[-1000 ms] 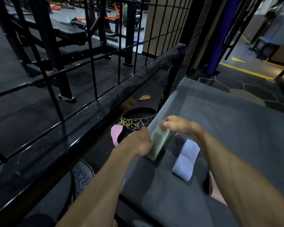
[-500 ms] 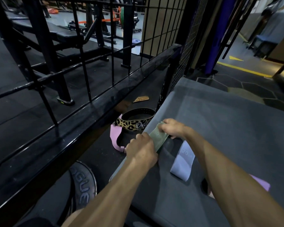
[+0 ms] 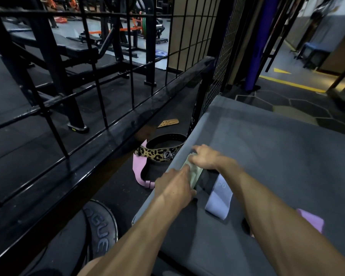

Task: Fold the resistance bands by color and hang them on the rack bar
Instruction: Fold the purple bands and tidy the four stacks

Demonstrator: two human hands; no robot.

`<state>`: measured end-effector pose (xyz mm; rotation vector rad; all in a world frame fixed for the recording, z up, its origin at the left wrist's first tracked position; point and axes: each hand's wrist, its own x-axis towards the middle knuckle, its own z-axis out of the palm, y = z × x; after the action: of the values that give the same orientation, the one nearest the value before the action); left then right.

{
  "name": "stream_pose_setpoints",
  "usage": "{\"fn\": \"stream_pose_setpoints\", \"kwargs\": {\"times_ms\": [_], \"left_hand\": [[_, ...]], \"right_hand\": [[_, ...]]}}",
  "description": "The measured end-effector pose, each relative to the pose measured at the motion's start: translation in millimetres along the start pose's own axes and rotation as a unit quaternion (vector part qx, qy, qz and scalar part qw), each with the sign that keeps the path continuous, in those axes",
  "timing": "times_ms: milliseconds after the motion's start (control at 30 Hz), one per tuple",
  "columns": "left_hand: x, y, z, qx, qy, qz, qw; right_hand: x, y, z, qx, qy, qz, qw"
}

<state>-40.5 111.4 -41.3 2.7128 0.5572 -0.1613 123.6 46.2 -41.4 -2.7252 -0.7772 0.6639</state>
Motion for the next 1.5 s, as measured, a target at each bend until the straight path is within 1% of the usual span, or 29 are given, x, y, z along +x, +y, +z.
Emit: {"fn": "stream_pose_setpoints", "kwargs": {"times_ms": [67, 100, 200, 233, 267, 333, 400, 633, 833, 1000, 1100, 1200, 1300, 1367, 1500], "left_hand": [[0, -1, 1, -0.007, -0.004, 0.004, 1.0], [1, -2, 2, -0.01, -0.005, 0.006, 1.0], [1, -3, 2, -0.014, -0.002, 0.01, 1.0], [1, -3, 1, -0.014, -0.002, 0.01, 1.0], [1, -3, 1, -0.012, -0.001, 0.009, 1.0], [0, -2, 1, -0.006, -0.002, 0.01, 1.0], [0, -1, 2, -0.004, -0.005, 0.011, 1.0], [1, -2, 1, -0.008, -0.017, 0.009, 1.0], [1, -1, -1, -0.003, -0.023, 0.01, 1.0], [-1, 0, -2, -0.003, -0.02, 0.011, 1.0], [-2, 2, -3, 0.001, -0.005, 0.002, 1.0], [-2, 4, -2, 0.02, 0.007, 0.005, 1.0], [-2, 5, -2, 0.028, -0.003, 0.004, 1.0], [-1, 4, -2, 0.028, -0.005, 0.006, 1.0], [1, 3, -1, 0.027, -0.002, 0.008, 1.0]], "right_hand": [[-1, 1, 1, -0.053, 0.029, -0.02, 0.998], [-3, 2, 0, -0.089, 0.055, -0.038, 0.994], [-11, 1, -2, -0.193, 0.162, -0.12, 0.96], [-13, 1, -3, -0.2, 0.171, -0.135, 0.955], [-13, 1, -4, -0.191, 0.164, -0.141, 0.958], [-12, 3, -4, -0.136, 0.119, -0.113, 0.977], [-9, 6, -3, -0.094, 0.1, -0.086, 0.987], [-5, 6, -6, -0.029, 0.07, -0.035, 0.997], [-3, 1, -8, -0.003, 0.049, -0.021, 0.999], [-4, 3, -12, 0.047, 0.062, -0.026, 0.997], [-4, 2, -22, 0.073, 0.072, -0.034, 0.994], [-3, 2, -26, 0.068, 0.067, -0.035, 0.995], [-5, 3, -16, 0.051, 0.075, -0.011, 0.996], [-4, 5, -10, 0.056, 0.087, -0.003, 0.995], [1, 9, -13, 0.066, 0.083, -0.007, 0.994]]}}
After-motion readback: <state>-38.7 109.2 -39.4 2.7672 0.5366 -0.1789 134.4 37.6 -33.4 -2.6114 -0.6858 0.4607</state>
